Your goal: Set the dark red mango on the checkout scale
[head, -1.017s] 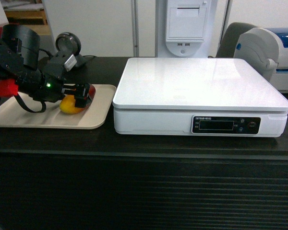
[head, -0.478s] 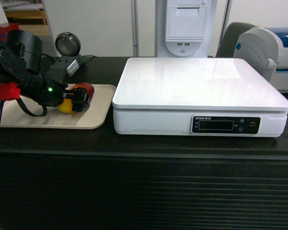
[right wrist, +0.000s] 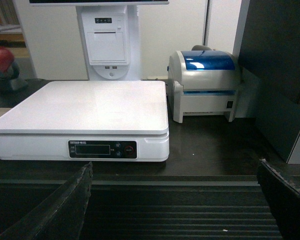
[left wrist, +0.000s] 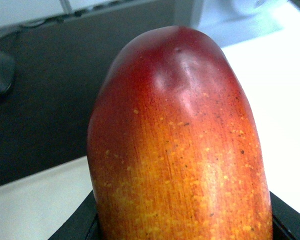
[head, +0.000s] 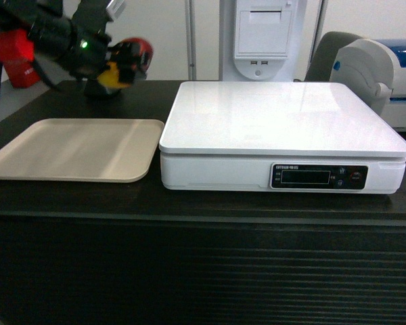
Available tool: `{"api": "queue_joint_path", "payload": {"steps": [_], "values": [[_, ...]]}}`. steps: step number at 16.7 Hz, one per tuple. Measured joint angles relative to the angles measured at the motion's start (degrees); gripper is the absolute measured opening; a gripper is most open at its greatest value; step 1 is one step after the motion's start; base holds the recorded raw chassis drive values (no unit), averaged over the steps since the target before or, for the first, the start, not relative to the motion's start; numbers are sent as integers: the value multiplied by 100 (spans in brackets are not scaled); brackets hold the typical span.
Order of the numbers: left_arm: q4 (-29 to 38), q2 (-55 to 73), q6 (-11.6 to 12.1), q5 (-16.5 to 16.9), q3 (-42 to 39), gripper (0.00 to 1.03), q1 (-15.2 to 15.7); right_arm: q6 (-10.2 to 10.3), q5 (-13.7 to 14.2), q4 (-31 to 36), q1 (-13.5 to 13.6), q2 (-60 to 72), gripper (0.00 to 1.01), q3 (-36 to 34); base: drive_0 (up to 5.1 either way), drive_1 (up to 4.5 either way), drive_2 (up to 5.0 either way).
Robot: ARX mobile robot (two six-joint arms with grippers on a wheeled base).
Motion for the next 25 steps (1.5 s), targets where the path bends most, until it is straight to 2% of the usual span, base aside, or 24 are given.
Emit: {"api": "queue_joint_path", "payload": {"steps": [2,6,11,12,15,19,20,22,23,24,25], "values": [[57,-170,-260,-17,173,57,-498,0,0,2,0,0,98,0,0,0,0],[-166,35,-553,-225,503,57,-1410,0,0,0,0,0,98,0,0,0,0],[-863,992,-778,-468,1543,57,-2061,0,0,0,0,0,98,0,0,0,0],[-1099,1285,-872,-608,1923,57,-2127,0,-2,0,0,0,98,0,0,0,0],[-1351,1554,-970,-675,2234,57,-2179,0,0,0,0,0,98,0,0,0,0],[-1569,1587,-957,-675,2363,56,-2210,0,0,2,0,0,98,0,0,0,0],[-1523,1587,-944,-625,2354,68,-2218,0,-2,0,0,0,98,0,0,0,0],[-1399,1585,-938,-560,2350,84,-2216,0,0,2,0,0,98,0,0,0,0],[-1335,1574,-935,-549,2350,97,-2216,0,0,0,0,0,98,0,0,0,0],[-1252,1550,-938,-546,2326,100,-2216,0,0,0,0,0,98,0,0,0,0],[-1086,1486,-973,-533,2234,97,-2203,0,0,0,0,0,98,0,0,0,0]]}}
